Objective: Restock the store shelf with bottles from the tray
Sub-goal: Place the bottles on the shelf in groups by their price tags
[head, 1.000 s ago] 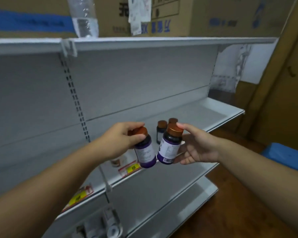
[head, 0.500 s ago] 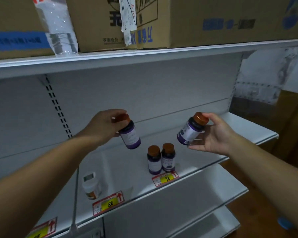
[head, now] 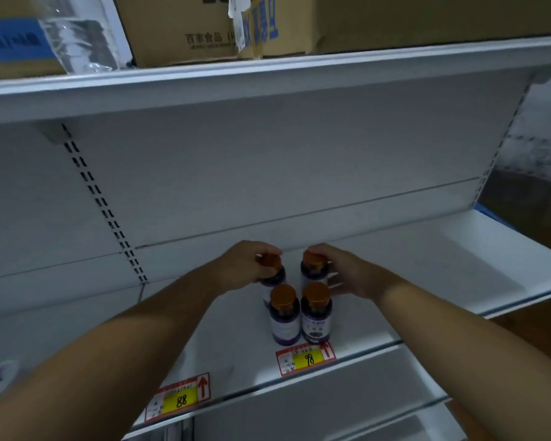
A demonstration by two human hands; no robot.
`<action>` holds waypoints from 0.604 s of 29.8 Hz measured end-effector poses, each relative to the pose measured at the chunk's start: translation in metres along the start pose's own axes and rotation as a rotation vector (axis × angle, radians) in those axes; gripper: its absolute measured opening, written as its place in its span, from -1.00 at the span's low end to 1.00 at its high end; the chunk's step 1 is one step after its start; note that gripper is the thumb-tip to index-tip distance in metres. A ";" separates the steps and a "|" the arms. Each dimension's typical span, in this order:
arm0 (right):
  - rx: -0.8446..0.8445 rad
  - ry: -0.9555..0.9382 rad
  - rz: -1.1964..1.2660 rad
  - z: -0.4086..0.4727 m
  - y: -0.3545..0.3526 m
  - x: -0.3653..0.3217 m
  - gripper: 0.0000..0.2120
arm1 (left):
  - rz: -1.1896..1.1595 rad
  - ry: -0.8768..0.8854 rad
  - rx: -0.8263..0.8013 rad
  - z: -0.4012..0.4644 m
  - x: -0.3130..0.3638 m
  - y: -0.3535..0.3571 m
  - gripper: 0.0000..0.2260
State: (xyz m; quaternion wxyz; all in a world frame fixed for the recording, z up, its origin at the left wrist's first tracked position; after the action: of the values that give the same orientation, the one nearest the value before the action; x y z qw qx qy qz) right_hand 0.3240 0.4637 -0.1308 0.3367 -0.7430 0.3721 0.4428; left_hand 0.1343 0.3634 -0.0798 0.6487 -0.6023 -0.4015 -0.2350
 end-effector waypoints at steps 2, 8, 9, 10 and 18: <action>-0.023 -0.021 -0.106 0.004 0.009 0.004 -0.63 | 0.015 -0.012 -0.049 0.007 -0.001 0.011 -0.64; -0.029 -0.073 -0.188 0.006 0.011 0.010 -0.56 | -0.053 -0.062 -0.104 0.011 -0.005 0.017 -0.62; -0.029 -0.069 -0.207 0.005 0.010 0.011 -0.56 | -0.064 -0.071 -0.110 0.010 -0.005 0.018 -0.63; -0.029 -0.061 -0.219 0.003 0.010 0.012 -0.53 | -0.060 -0.072 -0.116 0.010 -0.004 0.019 -0.63; 0.317 -0.432 -0.838 -0.020 0.004 -0.023 -0.38 | 0.410 0.135 -0.053 -0.006 -0.006 0.010 -0.39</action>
State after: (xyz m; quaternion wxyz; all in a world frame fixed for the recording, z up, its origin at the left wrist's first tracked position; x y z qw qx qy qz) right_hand 0.3210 0.4514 -0.1032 0.6639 -0.6595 0.0260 0.3515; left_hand 0.1399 0.3581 -0.0906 0.6925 -0.6709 -0.2199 -0.1486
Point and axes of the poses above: each hand's wrist, its own z-axis towards the middle knuckle, its own y-axis out of the palm, x = y × z, the point moved 1 cm from there along z, towards the middle knuckle, and after that the axes turned 9 degrees about x, right-handed, at the moved point
